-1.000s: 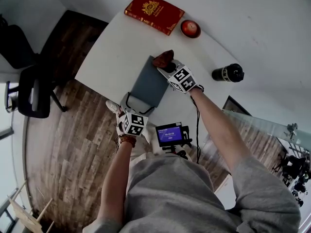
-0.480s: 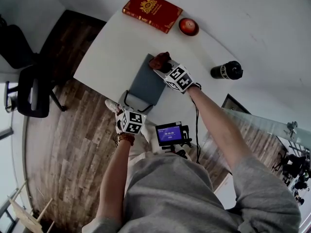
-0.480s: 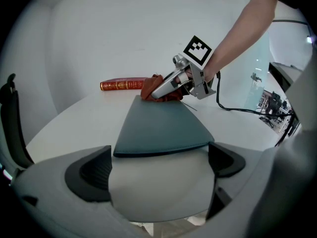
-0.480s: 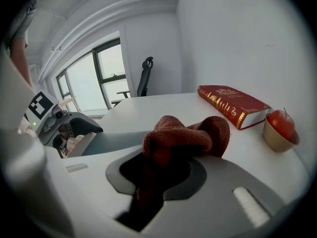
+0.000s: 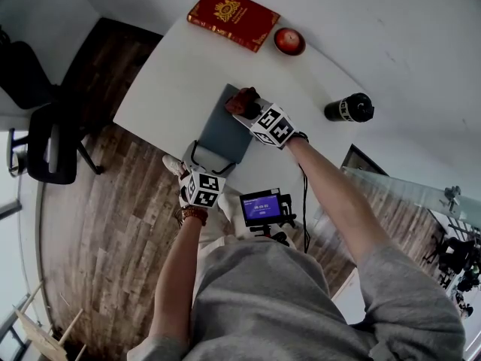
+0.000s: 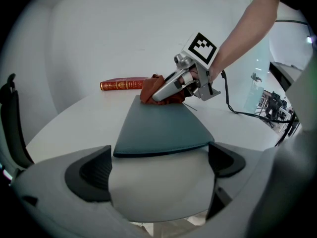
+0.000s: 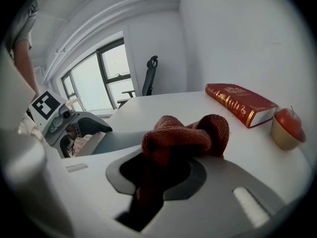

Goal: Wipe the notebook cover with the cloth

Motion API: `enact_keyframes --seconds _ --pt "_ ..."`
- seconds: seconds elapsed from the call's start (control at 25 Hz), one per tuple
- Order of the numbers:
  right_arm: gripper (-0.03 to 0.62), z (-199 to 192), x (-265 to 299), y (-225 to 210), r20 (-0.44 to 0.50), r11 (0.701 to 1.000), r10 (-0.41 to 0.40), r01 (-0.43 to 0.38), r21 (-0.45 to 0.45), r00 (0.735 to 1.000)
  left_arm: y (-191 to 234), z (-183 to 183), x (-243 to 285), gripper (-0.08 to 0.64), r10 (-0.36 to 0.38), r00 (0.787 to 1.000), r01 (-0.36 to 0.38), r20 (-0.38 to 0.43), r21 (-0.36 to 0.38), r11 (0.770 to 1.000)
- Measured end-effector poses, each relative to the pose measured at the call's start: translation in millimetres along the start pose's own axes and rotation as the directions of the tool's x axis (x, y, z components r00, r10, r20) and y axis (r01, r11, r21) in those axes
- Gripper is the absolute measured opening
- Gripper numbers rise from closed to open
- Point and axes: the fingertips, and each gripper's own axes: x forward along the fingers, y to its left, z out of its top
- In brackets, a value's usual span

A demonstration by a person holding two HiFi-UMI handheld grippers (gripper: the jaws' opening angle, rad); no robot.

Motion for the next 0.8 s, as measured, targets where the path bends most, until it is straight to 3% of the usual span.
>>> enact_keyframes --seconds 0.8 --pt "0.084 -5.2 7.3 64.7 -0.011 0.995 0.092 -0.092 -0.038 0.996 -0.2 -0.2 0.0 0.601 -0.003 1.0 0.003 -0.002 -0.002 1.0"
